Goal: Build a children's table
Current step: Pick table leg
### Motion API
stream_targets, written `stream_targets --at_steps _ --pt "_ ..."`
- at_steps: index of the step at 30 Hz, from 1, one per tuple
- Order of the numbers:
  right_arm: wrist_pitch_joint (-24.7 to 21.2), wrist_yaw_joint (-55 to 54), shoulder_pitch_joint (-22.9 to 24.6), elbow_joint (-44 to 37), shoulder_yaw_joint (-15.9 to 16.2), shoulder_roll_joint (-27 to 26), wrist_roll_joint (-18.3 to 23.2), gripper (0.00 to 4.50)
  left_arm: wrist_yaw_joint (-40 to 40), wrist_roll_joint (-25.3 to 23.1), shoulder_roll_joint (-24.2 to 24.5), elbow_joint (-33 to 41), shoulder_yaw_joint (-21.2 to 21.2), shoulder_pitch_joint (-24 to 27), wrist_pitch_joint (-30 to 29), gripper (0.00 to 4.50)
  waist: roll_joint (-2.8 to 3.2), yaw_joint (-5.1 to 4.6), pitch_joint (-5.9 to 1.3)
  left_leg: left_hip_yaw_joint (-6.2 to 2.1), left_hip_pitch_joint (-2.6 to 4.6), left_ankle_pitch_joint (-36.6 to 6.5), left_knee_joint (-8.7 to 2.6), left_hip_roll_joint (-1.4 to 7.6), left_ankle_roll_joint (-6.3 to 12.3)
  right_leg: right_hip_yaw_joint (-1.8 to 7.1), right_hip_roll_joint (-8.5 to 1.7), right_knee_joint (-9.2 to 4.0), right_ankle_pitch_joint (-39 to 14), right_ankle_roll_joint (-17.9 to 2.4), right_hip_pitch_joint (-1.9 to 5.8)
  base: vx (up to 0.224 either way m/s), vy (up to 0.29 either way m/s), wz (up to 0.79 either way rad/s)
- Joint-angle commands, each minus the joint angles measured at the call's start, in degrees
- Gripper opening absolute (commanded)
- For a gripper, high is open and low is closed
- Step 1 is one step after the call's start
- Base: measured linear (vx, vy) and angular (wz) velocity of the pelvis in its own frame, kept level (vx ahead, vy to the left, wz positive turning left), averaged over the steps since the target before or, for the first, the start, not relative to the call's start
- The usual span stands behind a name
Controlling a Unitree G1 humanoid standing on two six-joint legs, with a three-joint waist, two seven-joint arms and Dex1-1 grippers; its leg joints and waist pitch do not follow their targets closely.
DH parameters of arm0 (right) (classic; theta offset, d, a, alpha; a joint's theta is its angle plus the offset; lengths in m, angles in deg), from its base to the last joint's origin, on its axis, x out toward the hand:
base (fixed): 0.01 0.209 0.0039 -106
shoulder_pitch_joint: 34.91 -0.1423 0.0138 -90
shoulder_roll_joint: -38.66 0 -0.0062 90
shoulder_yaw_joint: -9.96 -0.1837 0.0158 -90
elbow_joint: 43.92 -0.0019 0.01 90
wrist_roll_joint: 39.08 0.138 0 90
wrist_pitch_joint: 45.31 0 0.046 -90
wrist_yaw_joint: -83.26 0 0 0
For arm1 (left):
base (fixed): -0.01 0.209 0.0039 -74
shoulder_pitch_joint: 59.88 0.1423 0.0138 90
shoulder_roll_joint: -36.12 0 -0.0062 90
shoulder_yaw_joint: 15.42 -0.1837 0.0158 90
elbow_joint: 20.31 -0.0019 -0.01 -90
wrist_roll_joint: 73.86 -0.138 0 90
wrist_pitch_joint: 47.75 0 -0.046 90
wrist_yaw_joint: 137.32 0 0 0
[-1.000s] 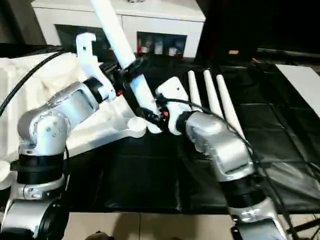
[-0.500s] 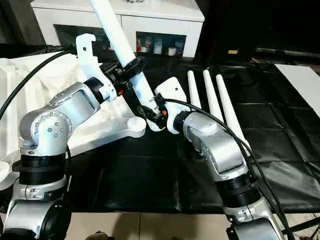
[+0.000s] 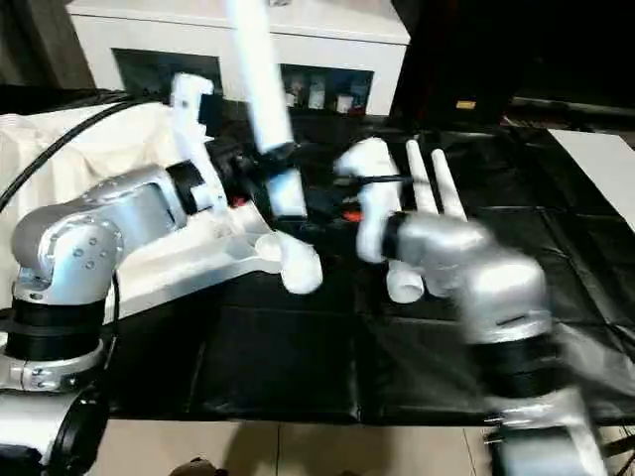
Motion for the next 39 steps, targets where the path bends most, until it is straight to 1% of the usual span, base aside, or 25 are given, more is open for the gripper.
stream_targets --at_steps 1,2,3,4,5,6,7,8,9,10,12,13,16,18,21,23,24,25,26,28,30,32,34,36,39 --pt "-1.6 2.1 -0.3 -1.1 -0.7 0.6 1.2 3.47 -1.2 1.0 0.0 1.7 -0.6 -1.5 -0.4 1.81 -0.10 0.05 -4.15 -0.76 0.43 -2.8 -3.85 2.58 0.55 2.97 -4.45 -3.94 -1.7 -12.5 3.71 0.000 0.000 0.00" --pt "-1.7 3.0 -0.1 -1.4 -0.1 1.5 1.2 3.47 -1.5 0.9 0.2 1.7 -0.7 -1.7 -0.4 1.81 -0.16 -0.08 -4.14 -0.80 0.34 -2.6 -3.87 2.58 0.53 2.91 -4.41 -3.94 -2.4 -12.5 3.70 0.000 0.000 0.00" --pt "-1.9 4.3 0.3 -1.7 1.2 2.9 1.0 3.57 -2.2 1.0 0.5 1.9 -0.9 -1.8 -0.3 1.81 -0.39 -0.07 -4.22 -0.78 0.38 -2.6 -3.81 2.57 0.61 2.88 -4.40 -3.99 -2.6 -12.4 3.75 0.000 0.000 0.00" --pt "-2.2 5.5 0.6 -2.0 2.2 4.1 1.0 3.66 -2.8 0.8 0.8 2.1 -1.2 -1.9 -0.2 1.81 -0.14 0.00 -4.13 -0.77 0.43 -2.3 -3.78 2.62 0.71 2.96 -4.40 -4.00 -3.0 -12.3 3.61 0.000 0.000 0.00" --pt "-2.4 6.2 0.9 -2.2 2.8 4.9 1.1 3.74 -3.2 0.6 1.0 2.2 -1.3 -2.0 -0.2 1.81 -0.36 0.04 -4.16 -0.75 0.52 -2.5 -3.78 2.62 0.78 2.90 -4.34 -4.09 -3.4 -12.2 3.61 0.000 0.000 0.00" --pt "-2.6 6.3 1.0 -2.2 3.2 5.3 0.9 3.82 -3.9 0.7 1.2 2.4 -1.5 -2.0 -0.2 1.81 -0.36 0.13 -4.15 -0.77 0.52 -2.4 -3.77 2.67 0.86 2.93 -4.40 -4.08 -3.8 -12.0 3.61 0.000 0.000 0.00" --pt "-2.6 6.3 1.0 -2.2 3.2 5.3 0.9 3.89 -3.9 0.7 1.2 2.4 -1.5 -2.0 -0.2 1.81 -0.33 0.10 -4.13 -0.78 0.48 -2.4 -3.79 2.67 0.86 2.93 -4.41 -4.06 -4.0 -12.0 3.57 0.000 0.000 0.00" --pt "-2.8 6.2 1.1 -1.9 3.5 5.5 0.7 3.89 -5.0 0.8 1.6 3.1 -2.2 -1.9 -0.2 1.81 -0.15 0.09 -4.13 -0.78 0.50 -2.6 -3.79 2.72 0.73 2.94 -4.47 -4.15 -4.2 -12.1 3.46 0.000 0.000 0.00" --pt "-2.8 6.2 1.1 -1.9 3.5 5.5 0.7 3.98 -5.0 0.8 1.6 3.1 -2.2 -1.9 -0.2 1.81 -0.17 0.15 -4.20 -0.84 0.54 -2.5 -3.80 2.76 0.62 2.90 -4.47 -4.04 -4.2 -12.2 3.48 0.000 0.000 0.00" --pt "-2.9 5.9 1.0 -1.6 3.6 5.5 0.3 4.03 -5.7 1.1 1.8 3.5 -2.7 -1.7 -0.3 1.81 -0.39 0.08 -4.24 -0.79 0.52 -2.2 -3.78 2.74 0.68 2.88 -4.41 -3.98 -3.6 -12.4 3.49 0.000 0.000 0.00" --pt "-3.0 5.8 0.9 -1.3 3.5 5.3 0.2 4.05 -6.4 1.1 2.2 3.9 -3.4 -1.6 -0.3 1.81 -0.43 0.12 -4.16 -0.77 0.53 -2.2 -3.80 2.75 0.73 2.88 -4.43 -3.94 -3.8 -12.5 3.42 0.000 0.000 0.00" --pt "-3.0 5.9 0.8 -1.2 3.4 5.3 0.1 4.05 -7.3 1.1 2.6 4.1 -3.9 -1.4 -0.1 1.81 -0.57 0.10 -4.15 -0.76 0.48 -2.2 -3.82 2.73 0.81 2.89 -4.44 -4.00 -4.1 -12.5 3.46 0.000 0.000 0.00" --pt "-4.0 6.1 0.7 -1.0 2.4 4.4 2.1 4.05 -9.5 1.2 3.2 4.5 -4.7 -1.0 0.2 1.81 -0.51 0.10 -4.10 -0.71 0.50 -2.4 -3.80 2.67 0.74 2.90 -4.42 -4.09 -5.2 -12.1 3.38 0.000 0.000 0.00" --pt "-4.7 6.3 0.8 -1.1 1.9 4.0 3.0 4.05 -10.2 1.2 3.5 4.8 -5.1 -0.8 0.3 1.81 -0.47 0.14 -4.18 -0.76 0.52 -2.1 -3.82 2.74 0.77 2.90 -4.42 -3.96 -4.7 -12.1 3.39 0.000 0.000 0.00" --pt "-4.8 6.4 1.1 -1.1 2.0 3.7 3.4 4.05 -10.6 1.2 3.7 5.1 -5.4 -0.6 0.1 1.81 -0.61 0.10 -4.18 -0.74 0.47 -1.9 -3.81 2.72 0.78 2.87 -4.40 -3.92 -4.1 -12.3 3.45 0.000 0.000 0.00" --pt "-4.9 6.6 1.4 -1.0 2.4 3.7 3.4 4.05 -10.9 1.2 3.8 5.2 -5.6 -0.6 0.2 1.81 -0.46 0.14 -4.16 -0.73 0.46 -1.9 -3.79 2.70 0.67 2.88 -4.47 -3.98 -4.5 -12.2 3.43 0.000 0.000 0.00" --pt "-4.9 6.6 1.5 -1.1 2.5 3.7 3.3 3.88 -11.1 1.1 3.9 5.2 -5.7 -0.6 0.4 1.81 -0.59 0.12 -4.14 -0.70 0.50 -2.0 -3.81 2.71 0.61 2.89 -4.42 -4.00 -4.8 -12.1 3.38 0.000 0.000 0.00" --pt "-5.0 6.6 1.6 -1.1 2.5 3.7 3.3 3.71 -11.3 0.9 4.0 5.2 -5.8 -0.6 0.6 1.81 -0.56 0.12 -4.12 -0.71 0.50 -2.0 -3.83 2.71 0.59 2.87 -4.38 -3.97 -4.9 -12.0 3.37 0.000 0.000 0.00" --pt "-5.1 6.6 1.7 -1.1 2.6 3.7 3.4 3.71 -11.7 0.7 4.2 5.1 -6.0 -0.7 0.7 1.81 -0.43 0.13 -4.12 -0.73 0.51 -2.0 -3.84 2.70 0.55 2.88 -4.41 -3.97 -4.9 -12.0 3.37 0.000 0.000 0.00" --pt "-5.0 6.6 1.8 -1.0 2.8 3.9 3.4 3.51 -12.2 0.4 4.4 5.1 -6.3 -0.7 0.9 1.81 -0.64 0.11 -4.13 -0.70 0.47 -1.9 -3.84 2.69 0.52 2.89 -4.39 -3.99 -4.7 -11.9 3.40 0.000 0.000 0.00" --pt "-5.0 6.6 1.8 -0.7 2.9 4.0 3.3 3.27 -12.9 0.3 4.6 5.3 -6.8 -0.6 1.0 1.81 -0.59 0.14 -4.14 -0.71 0.46 -1.8 -3.83 2.67 0.45 2.87 -4.43 -3.99 -4.9 -11.8 3.42 0.000 0.000 0.00" --pt "-4.9 6.7 1.8 -0.6 3.1 4.0 3.1 3.23 -13.2 0.5 4.5 5.6 -7.0 -0.6 0.9 1.81 -0.61 0.12 -4.16 -0.71 0.43 -1.8 -3.83 2.69 0.40 2.87 -4.45 -3.96 -4.7 -11.9 3.43 0.000 0.000 0.00" --pt "-4.8 6.9 1.8 -0.5 3.4 4.1 2.9 2.91 -13.2 0.2 4.5 5.7 -7.2 -0.6 1.1 1.81 -0.59 0.12 -4.17 -0.69 0.46 -1.7 -3.80 2.68 0.45 2.87 -4.43 -3.94 -4.5 -12.0 3.41 0.000 0.000 0.00" --pt "-4.9 7.0 2.1 -0.6 3.8 4.0 2.7 2.84 -13.5 0.5 4.3 5.8 -7.4 -0.7 1.1 1.81 -0.64 0.11 -4.15 -0.68 0.44 -1.7 -3.80 2.68 0.47 2.87 -4.42 -3.94 -4.6 -12.0 3.43 0.000 0.000 0.00" --pt "-5.0 7.2 2.4 -0.8 4.2 4.0 2.7 2.48 -13.8 0.5 4.1 5.7 -7.5 -1.0 1.3 1.81 -0.72 0.14 -4.16 -0.66 0.40 -1.7 -3.79 2.65 0.52 2.90 -4.44 -3.98 -4.9 -11.8 3.48 0.000 0.000 0.00"
